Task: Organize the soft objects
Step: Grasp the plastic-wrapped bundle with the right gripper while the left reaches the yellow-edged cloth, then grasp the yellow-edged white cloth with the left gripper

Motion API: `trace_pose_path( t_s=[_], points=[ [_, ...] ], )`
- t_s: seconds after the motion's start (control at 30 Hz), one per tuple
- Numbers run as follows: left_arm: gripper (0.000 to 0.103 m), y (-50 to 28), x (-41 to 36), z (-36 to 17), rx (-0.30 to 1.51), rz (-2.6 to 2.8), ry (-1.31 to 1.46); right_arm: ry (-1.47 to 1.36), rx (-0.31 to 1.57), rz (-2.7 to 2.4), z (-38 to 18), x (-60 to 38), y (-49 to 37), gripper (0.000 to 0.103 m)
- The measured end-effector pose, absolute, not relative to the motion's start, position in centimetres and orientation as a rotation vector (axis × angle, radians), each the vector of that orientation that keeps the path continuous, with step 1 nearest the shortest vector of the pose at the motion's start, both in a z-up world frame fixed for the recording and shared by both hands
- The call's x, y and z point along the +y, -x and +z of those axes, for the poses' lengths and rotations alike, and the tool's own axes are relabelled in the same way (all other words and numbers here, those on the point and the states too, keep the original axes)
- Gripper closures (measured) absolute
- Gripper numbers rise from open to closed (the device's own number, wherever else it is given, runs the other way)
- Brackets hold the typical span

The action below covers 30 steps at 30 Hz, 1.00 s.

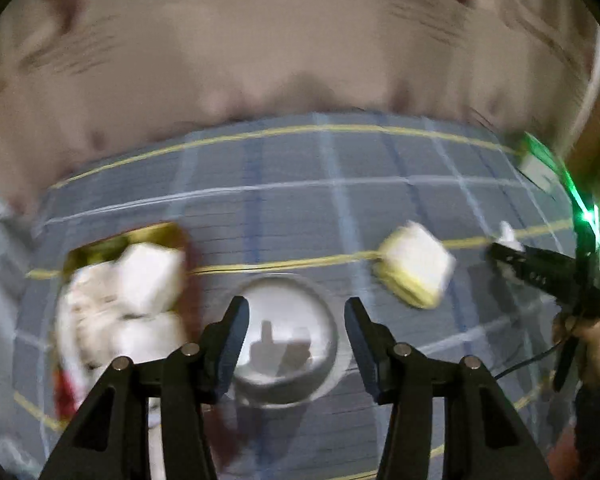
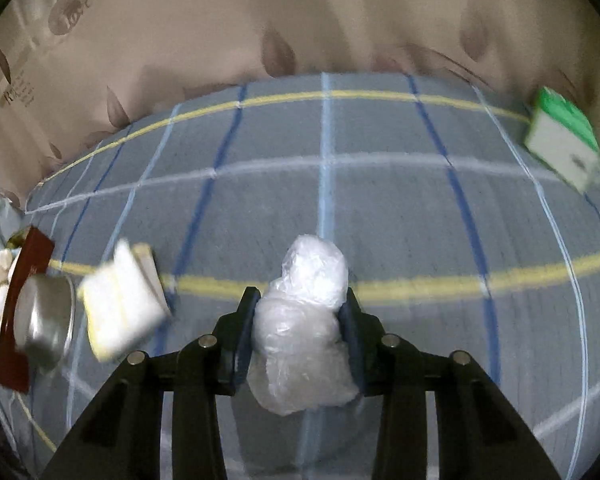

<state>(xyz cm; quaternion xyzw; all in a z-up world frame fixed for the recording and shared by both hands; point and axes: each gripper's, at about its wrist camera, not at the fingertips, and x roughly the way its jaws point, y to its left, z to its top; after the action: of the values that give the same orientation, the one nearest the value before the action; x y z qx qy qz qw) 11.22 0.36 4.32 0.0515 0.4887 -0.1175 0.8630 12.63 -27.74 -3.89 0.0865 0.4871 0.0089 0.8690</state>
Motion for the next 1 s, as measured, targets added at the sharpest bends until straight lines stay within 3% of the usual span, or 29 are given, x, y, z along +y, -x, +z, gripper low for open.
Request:
trace_pose_path(
  t_s=[0.57, 0.8, 1.0],
  points=[
    [0.043, -16.5, -12.6, -2.1, 1.13, -0.429, -0.324, -0.107, 0.921, 0.024, -5.0, -27.6, -7.4, 0.062],
    [0.018, -18.7, -12.6, -3.9, 1.175, -0.426, -0.254, -0.149, 0.913, 0.043, -5.1, -28.1, -7.3, 0.061],
    [0.017, -18.9, -12.4, -5.3, 1.201, -0.424, -0.201, -0.169, 0.91, 0.056, -5.1, -28.3, -7.2, 0.06]
  ],
)
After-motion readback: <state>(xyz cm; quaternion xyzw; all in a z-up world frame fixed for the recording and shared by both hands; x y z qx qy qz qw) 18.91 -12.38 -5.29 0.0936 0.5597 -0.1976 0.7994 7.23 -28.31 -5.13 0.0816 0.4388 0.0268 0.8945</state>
